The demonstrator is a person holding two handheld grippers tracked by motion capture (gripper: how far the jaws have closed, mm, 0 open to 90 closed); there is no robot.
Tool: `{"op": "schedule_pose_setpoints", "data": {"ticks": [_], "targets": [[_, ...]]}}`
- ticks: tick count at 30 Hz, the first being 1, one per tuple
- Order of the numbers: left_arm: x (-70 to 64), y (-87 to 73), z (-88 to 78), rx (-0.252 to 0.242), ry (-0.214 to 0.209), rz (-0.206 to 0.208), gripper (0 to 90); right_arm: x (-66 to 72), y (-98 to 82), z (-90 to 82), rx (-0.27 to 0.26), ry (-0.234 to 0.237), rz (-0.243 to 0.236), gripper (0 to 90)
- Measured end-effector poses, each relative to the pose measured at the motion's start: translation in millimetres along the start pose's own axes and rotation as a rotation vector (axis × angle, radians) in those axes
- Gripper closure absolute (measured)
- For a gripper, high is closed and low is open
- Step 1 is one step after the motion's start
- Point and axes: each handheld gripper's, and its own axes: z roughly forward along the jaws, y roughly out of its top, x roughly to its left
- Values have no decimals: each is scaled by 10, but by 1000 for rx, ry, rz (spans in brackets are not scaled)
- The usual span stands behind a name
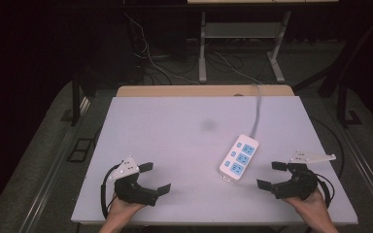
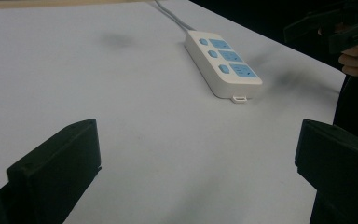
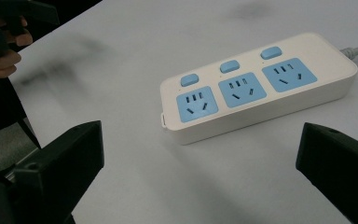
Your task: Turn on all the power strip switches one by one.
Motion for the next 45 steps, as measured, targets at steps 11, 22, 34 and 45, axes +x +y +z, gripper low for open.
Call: {"op": "schedule_pose_setpoints", "data": {"ticks": [11,22,34,45], "targets": [[5,-11,19,5,3,-3,0,0,152,29,49,12,-32,8],[8,-14,19,6,4,-8,0,39,370,128,116,29,-79,8],[13,-16,19,9,0,-9,0,156,654,225,160,48,-150,8],[15,-15,15,9,-1,-9,0,226,810,468,212,61,-196,7]]}}
